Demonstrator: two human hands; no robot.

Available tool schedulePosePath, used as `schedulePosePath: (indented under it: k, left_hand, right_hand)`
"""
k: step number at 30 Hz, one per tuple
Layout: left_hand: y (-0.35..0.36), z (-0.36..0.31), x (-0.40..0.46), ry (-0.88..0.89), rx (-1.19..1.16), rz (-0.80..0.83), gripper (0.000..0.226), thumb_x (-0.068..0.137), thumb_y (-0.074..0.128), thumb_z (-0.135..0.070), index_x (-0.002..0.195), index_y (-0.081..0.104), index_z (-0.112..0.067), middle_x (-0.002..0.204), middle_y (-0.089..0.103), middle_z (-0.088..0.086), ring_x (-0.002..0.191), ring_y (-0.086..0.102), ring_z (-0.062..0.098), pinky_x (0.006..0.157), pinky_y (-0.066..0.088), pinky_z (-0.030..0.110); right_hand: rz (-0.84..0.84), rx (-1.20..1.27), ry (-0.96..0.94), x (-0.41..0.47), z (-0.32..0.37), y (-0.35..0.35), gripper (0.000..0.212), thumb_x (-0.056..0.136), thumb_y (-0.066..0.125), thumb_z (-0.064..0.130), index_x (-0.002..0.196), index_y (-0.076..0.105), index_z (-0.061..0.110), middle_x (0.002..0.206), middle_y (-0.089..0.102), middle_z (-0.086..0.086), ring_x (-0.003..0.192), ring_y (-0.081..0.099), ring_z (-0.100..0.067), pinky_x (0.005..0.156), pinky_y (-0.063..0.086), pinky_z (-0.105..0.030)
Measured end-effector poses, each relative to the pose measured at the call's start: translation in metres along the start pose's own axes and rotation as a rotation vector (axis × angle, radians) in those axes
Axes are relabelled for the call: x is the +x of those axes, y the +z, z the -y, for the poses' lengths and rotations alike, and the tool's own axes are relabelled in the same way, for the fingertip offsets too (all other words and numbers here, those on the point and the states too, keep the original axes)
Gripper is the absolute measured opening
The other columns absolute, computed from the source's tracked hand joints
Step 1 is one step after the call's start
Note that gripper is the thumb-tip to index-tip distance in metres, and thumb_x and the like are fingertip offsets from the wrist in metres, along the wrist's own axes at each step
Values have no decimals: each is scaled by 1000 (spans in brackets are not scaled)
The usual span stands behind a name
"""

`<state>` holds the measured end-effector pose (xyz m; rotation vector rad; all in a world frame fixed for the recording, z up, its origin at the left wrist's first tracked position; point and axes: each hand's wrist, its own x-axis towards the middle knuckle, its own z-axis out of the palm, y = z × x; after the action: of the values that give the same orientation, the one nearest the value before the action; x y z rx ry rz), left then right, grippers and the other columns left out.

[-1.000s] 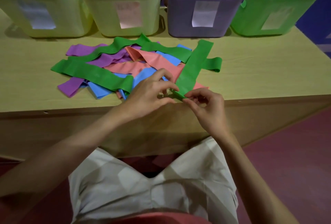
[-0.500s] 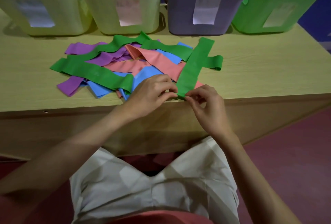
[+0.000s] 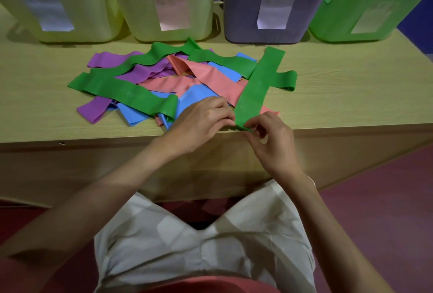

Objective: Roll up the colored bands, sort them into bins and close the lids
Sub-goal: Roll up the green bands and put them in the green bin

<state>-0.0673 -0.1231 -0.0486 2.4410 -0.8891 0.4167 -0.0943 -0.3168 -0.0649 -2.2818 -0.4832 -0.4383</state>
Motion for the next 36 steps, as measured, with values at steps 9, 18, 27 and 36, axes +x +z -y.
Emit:
schedulePosePath:
  k: [9, 18, 27, 36]
  left_hand:
    - [8, 1, -9, 111, 121, -114, 18, 94, 61, -17, 93, 70, -2, 91, 61, 11, 83, 55, 20, 68, 46, 30]
    - [7, 0, 0, 43, -17, -17, 14, 86, 68, -15, 94, 68, -3, 91, 59, 8, 86, 54, 21, 73, 46, 34]
    - [11, -4, 0, 82, 110, 1, 16, 93, 59, -16, 100, 64, -2, 93, 58, 10, 88, 52, 22, 74, 44, 31]
    - [14, -6, -3, -43, -49, -25, 21, 92, 58, -22, 101, 65, -5, 94, 60, 6, 89, 53, 19, 77, 45, 29]
  right_hand:
    - [-23, -56, -25, 0, -3, 4, 11, 86, 64, 10, 87, 71, 2, 83, 57, -10, 76, 50, -17, 67, 45, -32]
    - [-13, -12, 2, 0, -5, 3, 11, 88, 62, 8, 89, 71, 1, 84, 56, -10, 73, 51, -17, 65, 45, -32]
    - [-35, -8, 11, -2, -7, 5, 15, 89, 62, 11, 99, 68, 2, 87, 56, -8, 75, 52, -18, 67, 48, -33]
    - [-44, 4, 6, 1, -7, 1, 7, 84, 68, 8, 90, 67, 5, 87, 55, -6, 74, 52, -18, 67, 42, -19]
